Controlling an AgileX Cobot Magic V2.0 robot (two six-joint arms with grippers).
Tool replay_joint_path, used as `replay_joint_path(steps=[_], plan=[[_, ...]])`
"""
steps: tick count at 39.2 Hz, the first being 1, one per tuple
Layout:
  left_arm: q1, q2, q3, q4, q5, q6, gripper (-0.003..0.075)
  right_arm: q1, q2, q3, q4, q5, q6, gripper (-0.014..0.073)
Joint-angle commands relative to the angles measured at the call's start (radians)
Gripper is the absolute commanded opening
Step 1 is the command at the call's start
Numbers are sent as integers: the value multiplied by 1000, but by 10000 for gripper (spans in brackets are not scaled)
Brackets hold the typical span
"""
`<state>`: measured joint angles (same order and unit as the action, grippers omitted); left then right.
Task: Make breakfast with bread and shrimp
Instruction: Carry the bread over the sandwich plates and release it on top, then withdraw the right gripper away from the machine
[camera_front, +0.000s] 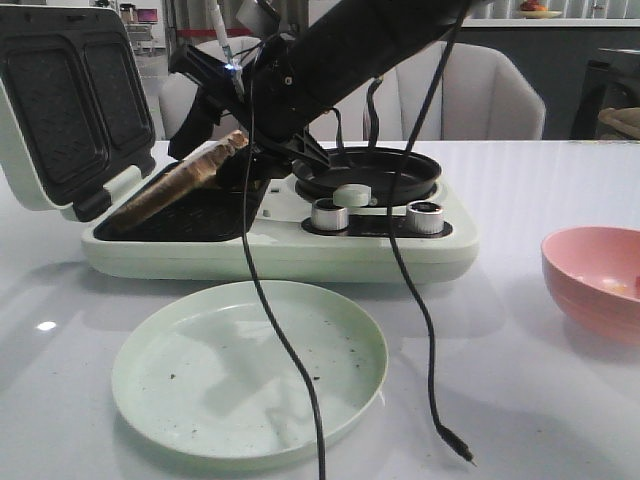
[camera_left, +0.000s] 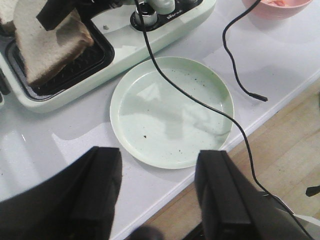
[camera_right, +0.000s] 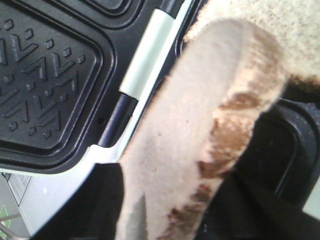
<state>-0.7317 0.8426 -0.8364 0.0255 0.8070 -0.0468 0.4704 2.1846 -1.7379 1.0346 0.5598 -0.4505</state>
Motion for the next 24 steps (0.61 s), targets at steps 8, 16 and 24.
replay_joint_path(steps=[8,16,24], plan=[[-6,-5,-31,2,-65,-1,402,-51,-99,-38,26,94,-13,561],[-6,-5,-31,2,-65,-1,401,-60,-188,-38,-161,176,-11,561],[-6,-5,-31,2,-63,-1,401,-59,-307,-28,-425,252,129,561]])
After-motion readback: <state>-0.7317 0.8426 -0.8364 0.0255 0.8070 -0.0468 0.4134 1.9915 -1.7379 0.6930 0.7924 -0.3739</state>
